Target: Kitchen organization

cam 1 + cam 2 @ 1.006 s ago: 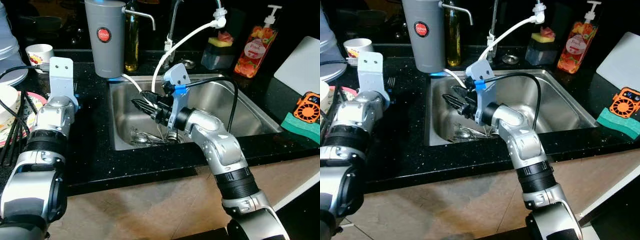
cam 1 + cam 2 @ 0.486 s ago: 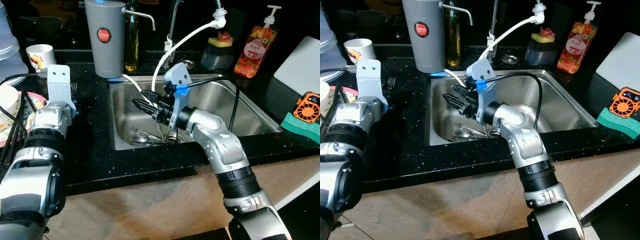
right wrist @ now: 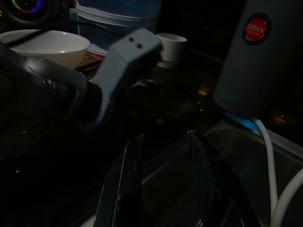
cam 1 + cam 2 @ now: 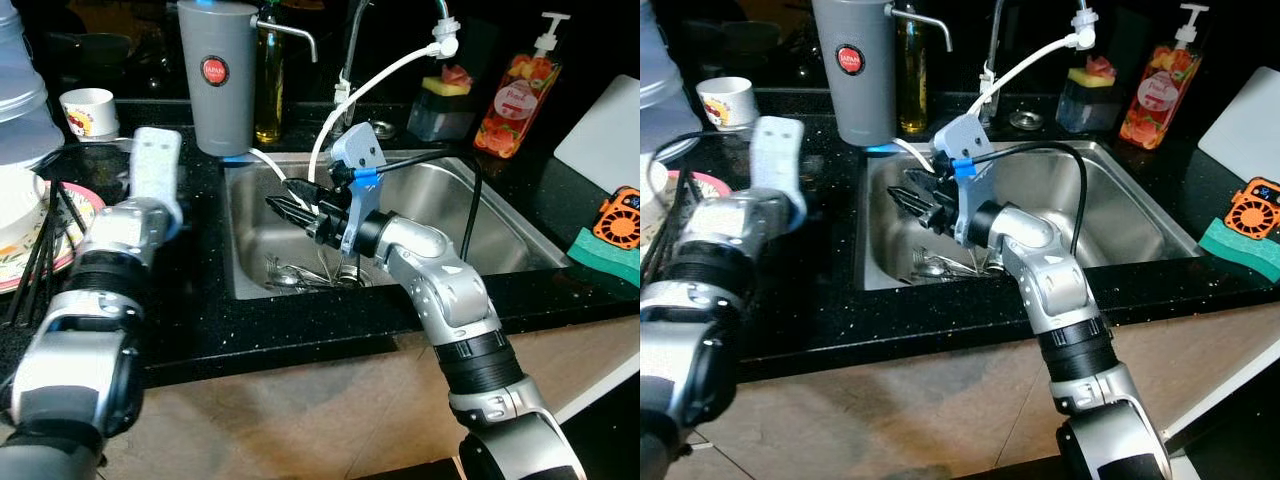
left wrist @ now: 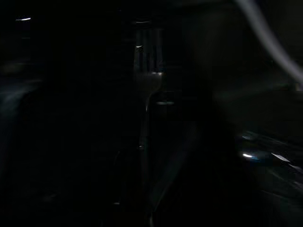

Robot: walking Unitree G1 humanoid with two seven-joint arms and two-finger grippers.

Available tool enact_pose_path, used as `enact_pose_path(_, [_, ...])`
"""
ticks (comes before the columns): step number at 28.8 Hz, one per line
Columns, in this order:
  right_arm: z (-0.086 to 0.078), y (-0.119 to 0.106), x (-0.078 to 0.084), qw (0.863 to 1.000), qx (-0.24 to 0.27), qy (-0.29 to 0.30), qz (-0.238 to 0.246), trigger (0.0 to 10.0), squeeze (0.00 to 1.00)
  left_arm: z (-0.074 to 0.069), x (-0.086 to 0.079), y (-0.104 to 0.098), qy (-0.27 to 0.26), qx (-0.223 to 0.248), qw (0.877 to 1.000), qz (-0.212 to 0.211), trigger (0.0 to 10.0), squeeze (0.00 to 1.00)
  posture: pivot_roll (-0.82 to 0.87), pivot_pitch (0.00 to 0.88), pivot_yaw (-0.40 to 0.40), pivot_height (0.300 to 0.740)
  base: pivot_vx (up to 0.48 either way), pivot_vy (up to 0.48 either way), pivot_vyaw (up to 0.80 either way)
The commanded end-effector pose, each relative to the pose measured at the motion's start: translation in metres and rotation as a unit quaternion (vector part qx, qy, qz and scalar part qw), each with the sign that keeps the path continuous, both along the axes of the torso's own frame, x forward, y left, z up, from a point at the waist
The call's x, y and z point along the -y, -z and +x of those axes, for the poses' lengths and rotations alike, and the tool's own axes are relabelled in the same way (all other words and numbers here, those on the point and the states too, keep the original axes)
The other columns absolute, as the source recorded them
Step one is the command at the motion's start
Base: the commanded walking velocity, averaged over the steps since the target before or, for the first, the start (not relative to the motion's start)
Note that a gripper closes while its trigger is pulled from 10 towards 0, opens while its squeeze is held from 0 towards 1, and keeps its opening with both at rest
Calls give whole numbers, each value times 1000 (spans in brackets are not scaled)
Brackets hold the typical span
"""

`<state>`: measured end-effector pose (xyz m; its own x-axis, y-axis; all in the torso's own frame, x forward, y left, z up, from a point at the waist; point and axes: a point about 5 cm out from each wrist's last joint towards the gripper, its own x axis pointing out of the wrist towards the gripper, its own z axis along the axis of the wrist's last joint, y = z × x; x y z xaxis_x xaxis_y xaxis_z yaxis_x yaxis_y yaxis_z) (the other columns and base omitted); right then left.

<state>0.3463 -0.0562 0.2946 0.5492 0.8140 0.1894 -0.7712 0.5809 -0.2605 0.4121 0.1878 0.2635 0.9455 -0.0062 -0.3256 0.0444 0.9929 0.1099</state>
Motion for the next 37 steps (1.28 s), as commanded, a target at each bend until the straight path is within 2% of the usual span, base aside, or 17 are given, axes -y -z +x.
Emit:
enact_pose_path(1, [1, -2, 1, 1000, 8, 0, -4, 10000, 0, -3, 4, 22, 8, -48, 999, -6, 10000, 0, -22, 122, -53, 740, 0, 0, 0])
enact_pose_path(9, [2, -4, 2, 1000, 10, 2, -2, 10000, 0, -9, 19, 12, 35, -41, 998, -9, 10000, 0, -19, 125, -51, 740, 0, 0, 0])
enact_pose_path(14, [3, -4, 2, 1000, 10, 2, -1, 10000, 0, -10, 14, 7, 14, -24, 1000, 1, 10000, 0, -18, 125, -52, 740, 0, 0, 0])
enact_pose_path(15, [3, -4, 2, 1000, 10, 2, 0, 10000, 0, -10, 12, 6, 9, -21, 1000, 4, 1922, 0, -19, 125, -51, 740, 0, 0, 0])
enact_pose_path(16, [3, -4, 2, 1000, 10, 2, 0, 10000, 0, -10, 12, 6, 9, -21, 1000, 4, 1922, 0, -19, 125, -51, 740, 0, 0, 0])
enact_pose_path(17, [3, -4, 2, 1000, 10, 2, 0, 10000, 0, -10, 10, 6, 5, -16, 1000, 8, 0, 0, -19, 126, -51, 740, 0, 0, 0])
enact_pose_path(30, [4, -5, 2, 1000, 9, 3, 11, 10000, 0, -15, -4, -8, -27, 24, 999, 38, 0, 0, -18, 121, -51, 740, 0, 0, 0])
enact_pose_path(31, [4, -6, 2, 1000, 7, 2, 14, 10000, 0, -17, -7, -14, -32, 34, 998, 52, 0, 0, -17, 118, -51, 740, 0, 0, 0])
enact_pose_path(37, [4, -8, 2, 1000, 3, 0, 25, 10000, 0, -20, -11, -26, -38, 54, 995, 72, 0, 0, -18, 114, -52, 740, 0, 0, 0])
